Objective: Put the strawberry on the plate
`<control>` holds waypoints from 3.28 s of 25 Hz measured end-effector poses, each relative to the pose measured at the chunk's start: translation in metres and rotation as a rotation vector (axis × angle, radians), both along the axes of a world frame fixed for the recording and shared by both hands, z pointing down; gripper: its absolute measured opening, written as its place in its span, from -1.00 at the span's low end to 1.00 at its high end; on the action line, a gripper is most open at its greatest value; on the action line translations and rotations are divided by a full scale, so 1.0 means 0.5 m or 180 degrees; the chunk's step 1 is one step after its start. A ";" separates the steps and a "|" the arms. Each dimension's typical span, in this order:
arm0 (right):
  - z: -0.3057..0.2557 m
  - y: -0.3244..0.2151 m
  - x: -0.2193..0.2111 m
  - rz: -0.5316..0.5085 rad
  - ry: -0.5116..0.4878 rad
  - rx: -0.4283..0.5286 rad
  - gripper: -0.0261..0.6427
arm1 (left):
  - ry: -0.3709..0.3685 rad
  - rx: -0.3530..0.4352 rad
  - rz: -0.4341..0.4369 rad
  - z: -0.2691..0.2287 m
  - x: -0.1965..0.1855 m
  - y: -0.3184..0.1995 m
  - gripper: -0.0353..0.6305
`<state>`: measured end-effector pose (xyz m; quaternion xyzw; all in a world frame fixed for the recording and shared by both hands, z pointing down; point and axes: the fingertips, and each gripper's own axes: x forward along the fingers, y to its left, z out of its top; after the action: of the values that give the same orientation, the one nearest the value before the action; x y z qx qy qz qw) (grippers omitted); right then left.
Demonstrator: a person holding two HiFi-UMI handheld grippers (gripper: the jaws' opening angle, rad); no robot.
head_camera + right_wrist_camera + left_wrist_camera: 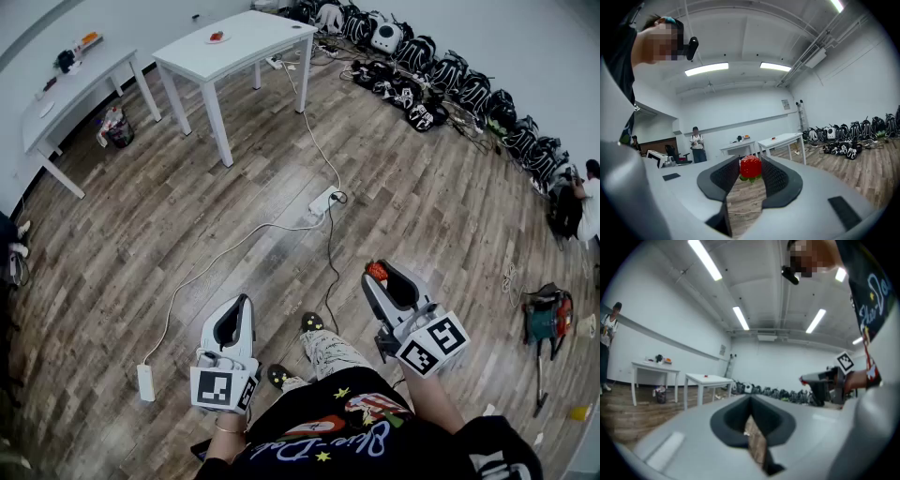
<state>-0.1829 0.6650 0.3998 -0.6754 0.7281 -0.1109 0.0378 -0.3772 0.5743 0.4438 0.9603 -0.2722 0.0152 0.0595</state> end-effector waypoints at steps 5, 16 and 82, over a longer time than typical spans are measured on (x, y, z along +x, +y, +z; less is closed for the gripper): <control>0.060 -0.087 0.078 0.0072 -0.0261 -0.0101 -0.47 | -0.0184 0.0096 0.0052 -0.010 0.064 -0.084 -0.93; -0.003 -0.449 0.327 -0.0838 -0.0413 0.0172 -0.47 | -0.0233 0.0626 -0.0145 -0.102 0.394 -0.409 -0.93; 0.420 -2.821 0.780 -0.2853 0.1943 -0.1874 -0.46 | -0.0350 -0.0060 -0.1414 -0.027 0.922 -2.321 -0.93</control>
<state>0.2074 -0.7457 0.6100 -0.2870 0.8579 -0.1141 -0.4106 0.0836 -0.5860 0.4303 0.8739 -0.4796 0.0566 0.0553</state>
